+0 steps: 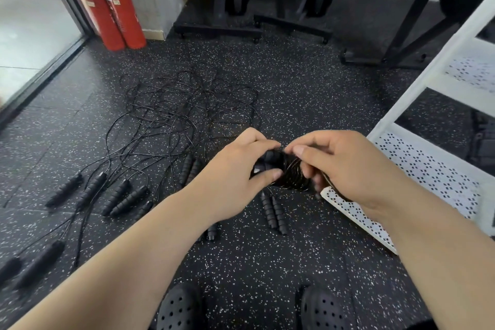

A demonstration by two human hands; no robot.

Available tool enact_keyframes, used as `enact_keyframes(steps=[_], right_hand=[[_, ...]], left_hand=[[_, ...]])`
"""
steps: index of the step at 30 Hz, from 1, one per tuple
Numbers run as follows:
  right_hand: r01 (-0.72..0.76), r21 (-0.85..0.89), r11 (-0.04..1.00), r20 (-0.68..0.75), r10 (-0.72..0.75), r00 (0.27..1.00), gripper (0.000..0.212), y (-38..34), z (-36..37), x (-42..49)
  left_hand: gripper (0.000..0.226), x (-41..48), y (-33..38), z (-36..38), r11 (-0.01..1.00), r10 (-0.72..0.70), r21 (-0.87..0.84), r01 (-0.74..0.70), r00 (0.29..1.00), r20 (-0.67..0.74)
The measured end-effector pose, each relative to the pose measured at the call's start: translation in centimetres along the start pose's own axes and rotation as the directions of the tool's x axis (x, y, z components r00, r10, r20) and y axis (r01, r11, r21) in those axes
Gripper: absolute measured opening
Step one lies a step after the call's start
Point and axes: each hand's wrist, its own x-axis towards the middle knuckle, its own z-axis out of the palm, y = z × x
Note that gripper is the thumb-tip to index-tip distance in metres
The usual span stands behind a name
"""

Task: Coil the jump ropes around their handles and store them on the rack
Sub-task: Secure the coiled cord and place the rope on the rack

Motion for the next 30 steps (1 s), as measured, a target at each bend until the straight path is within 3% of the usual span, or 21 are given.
enact_keyframes(steps=[6,11,14,20,23,26,30], right_hand=[[0.016,0.013,1.0,-0.005,-0.016,1.0,0.014,0.4,-0.7,0.8],[0.098,-0.107,0.989,-0.012,-0.1,0.995,0.008,0.4,-1.6,1.2],[0.157,-0.16,0.975,0.02,-0.156,0.988,0.01,0.4,-1.7,1.0],[0.193,0.016,0.981,-0.036,-0.192,0.981,0.028,0.4,-1.3,1.0],[0.127,0.122,0.984,-0.042,-0.123,0.992,0.032,0.4,-0.2,0.9],[0.084,0.185,0.979,-0.066,-0.073,0.995,0.032,0.3,0.7,1.0],[0.105,0.244,0.964,-0.078,-0.088,0.993,0.03,-0.3,1.6,0.8]], left_hand=[[0.05,-0.2,0.5,0.1,0.992,0.072,-0.111,-0.063,0.994,0.081],[0.06,-0.3,0.6,-0.9,0.921,0.021,-0.39,0.001,0.998,0.052],[0.059,-0.3,0.5,-1.7,0.799,-0.029,-0.597,0.071,0.996,0.08],[0.043,-0.2,0.2,-0.9,0.431,-0.128,-0.895,0.112,0.99,0.062],[0.04,-0.3,0.3,-0.4,0.282,-0.166,-0.954,0.104,0.984,0.059],[0.041,-0.2,0.7,0.0,0.169,-0.29,-0.976,0.139,0.953,0.086],[0.044,-0.2,1.8,0.6,0.106,-0.454,-0.983,0.149,0.887,0.085]])
